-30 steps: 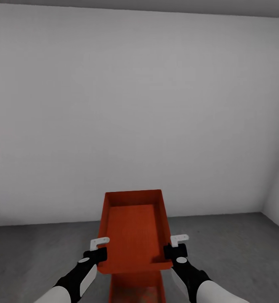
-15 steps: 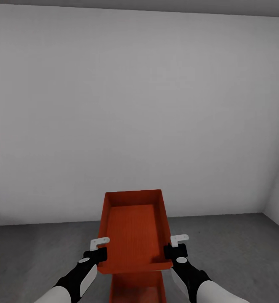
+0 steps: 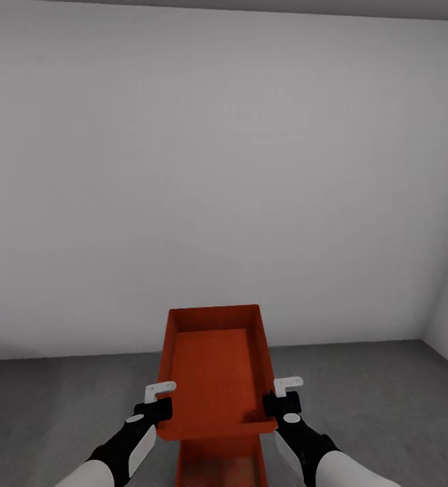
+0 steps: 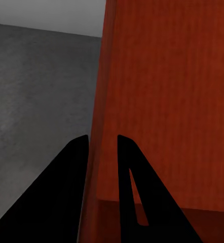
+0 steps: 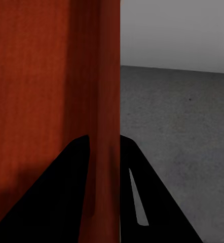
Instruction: Move the two storage containers from the living room to the garage. In the garage, place one container on the floor and stack the other container on top of it (either order is fine).
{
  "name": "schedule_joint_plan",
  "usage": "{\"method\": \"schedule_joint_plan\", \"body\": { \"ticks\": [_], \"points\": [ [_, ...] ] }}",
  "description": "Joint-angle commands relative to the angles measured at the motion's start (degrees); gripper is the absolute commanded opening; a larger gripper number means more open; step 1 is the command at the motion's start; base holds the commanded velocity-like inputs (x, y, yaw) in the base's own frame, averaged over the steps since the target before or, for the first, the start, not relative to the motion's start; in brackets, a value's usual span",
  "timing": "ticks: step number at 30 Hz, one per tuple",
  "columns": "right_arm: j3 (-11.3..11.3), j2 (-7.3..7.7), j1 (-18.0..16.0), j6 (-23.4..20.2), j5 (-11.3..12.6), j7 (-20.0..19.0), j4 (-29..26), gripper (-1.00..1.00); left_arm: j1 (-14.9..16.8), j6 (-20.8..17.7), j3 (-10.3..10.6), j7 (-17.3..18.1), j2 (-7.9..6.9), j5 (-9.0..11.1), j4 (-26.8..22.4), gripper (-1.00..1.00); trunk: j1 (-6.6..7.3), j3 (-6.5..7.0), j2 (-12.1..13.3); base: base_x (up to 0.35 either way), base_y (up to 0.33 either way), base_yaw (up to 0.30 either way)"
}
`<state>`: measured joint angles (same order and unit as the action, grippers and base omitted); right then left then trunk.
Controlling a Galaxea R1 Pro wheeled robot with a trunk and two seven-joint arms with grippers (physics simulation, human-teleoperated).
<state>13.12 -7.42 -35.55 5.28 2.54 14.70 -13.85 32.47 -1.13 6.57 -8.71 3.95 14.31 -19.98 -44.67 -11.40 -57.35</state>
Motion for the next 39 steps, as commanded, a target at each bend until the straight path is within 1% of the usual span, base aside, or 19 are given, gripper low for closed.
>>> {"method": "schedule_joint_plan", "body": {
  "ticks": [1,29,39],
  "points": [
    [-0.73,0.13,-0.05,0.34,0.80,0.42,0.23,-1.00,0.05,4.30,-0.16,-3.24,-2.63,-0.43,-0.24,-1.00,0.00,-0.17,-0.06,0.000,0.000,0.000],
    [-0.82,0.13,-0.05,0.34,0.89,0.42,0.23,-1.00,0.05,4.30,-0.03,-3.23,-2.58,-0.43,0.64,-1.00,0.00,-2.73,-0.06,0.000,0.000,0.000],
    [-0.85,0.13,-0.05,0.34,0.89,0.42,0.23,-1.00,0.05,4.30,-0.02,-3.24,-2.42,-0.43,0.15,-1.00,0.00,-3.65,-0.06,0.000,0.000,0.000]
  ]
}}
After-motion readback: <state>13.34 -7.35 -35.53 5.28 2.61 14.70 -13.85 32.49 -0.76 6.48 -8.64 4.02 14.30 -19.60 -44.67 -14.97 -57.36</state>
